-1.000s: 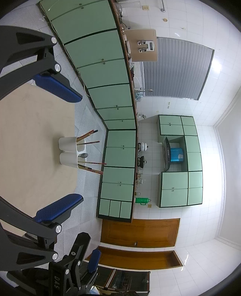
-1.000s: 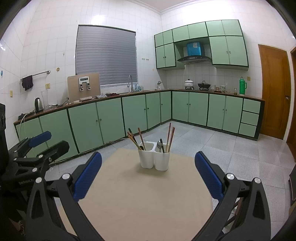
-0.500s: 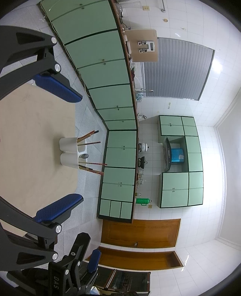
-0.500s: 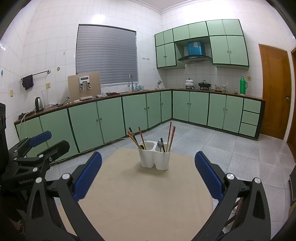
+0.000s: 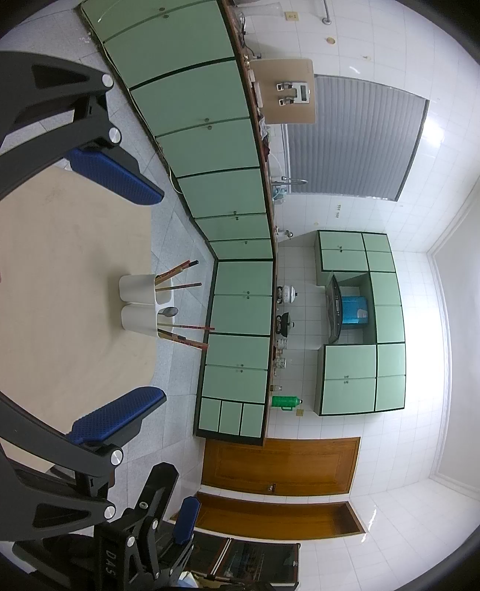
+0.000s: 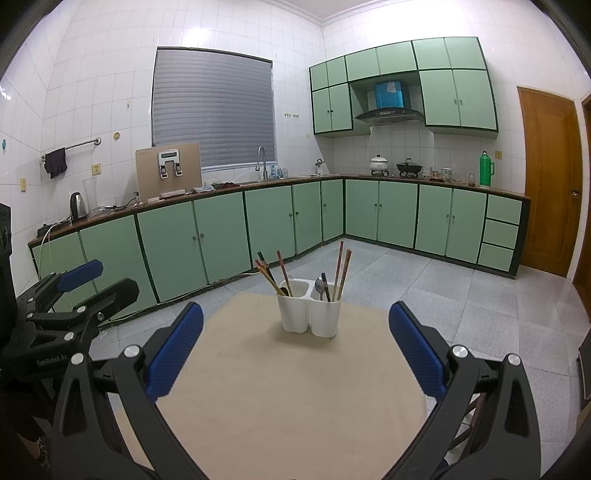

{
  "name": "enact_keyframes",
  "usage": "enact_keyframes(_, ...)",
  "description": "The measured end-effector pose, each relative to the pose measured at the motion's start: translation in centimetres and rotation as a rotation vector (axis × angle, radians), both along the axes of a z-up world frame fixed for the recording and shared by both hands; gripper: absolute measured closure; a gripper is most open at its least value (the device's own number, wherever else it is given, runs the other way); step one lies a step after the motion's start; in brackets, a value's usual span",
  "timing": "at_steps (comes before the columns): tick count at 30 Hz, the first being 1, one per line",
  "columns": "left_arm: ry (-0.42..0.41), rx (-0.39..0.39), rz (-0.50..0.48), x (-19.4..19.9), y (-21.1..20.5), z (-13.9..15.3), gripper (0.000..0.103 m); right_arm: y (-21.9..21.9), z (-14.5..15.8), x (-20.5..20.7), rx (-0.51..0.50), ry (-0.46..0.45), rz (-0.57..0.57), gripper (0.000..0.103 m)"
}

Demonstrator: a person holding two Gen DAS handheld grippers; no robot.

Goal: Organize utensils

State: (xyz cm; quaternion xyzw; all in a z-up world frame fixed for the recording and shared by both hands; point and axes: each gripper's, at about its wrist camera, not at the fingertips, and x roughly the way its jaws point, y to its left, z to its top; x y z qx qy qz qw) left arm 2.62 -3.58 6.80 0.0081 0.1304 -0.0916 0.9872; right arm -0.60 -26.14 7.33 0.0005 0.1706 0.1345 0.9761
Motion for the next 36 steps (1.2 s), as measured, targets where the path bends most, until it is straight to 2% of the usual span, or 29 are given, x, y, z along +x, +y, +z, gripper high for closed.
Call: enact_keyframes(36,0.011,-0.008,-0.006,-0.1,0.0,-0.4,0.006,-0.2,-1.0,0.3,-0.009,0.014,0.001,0.005)
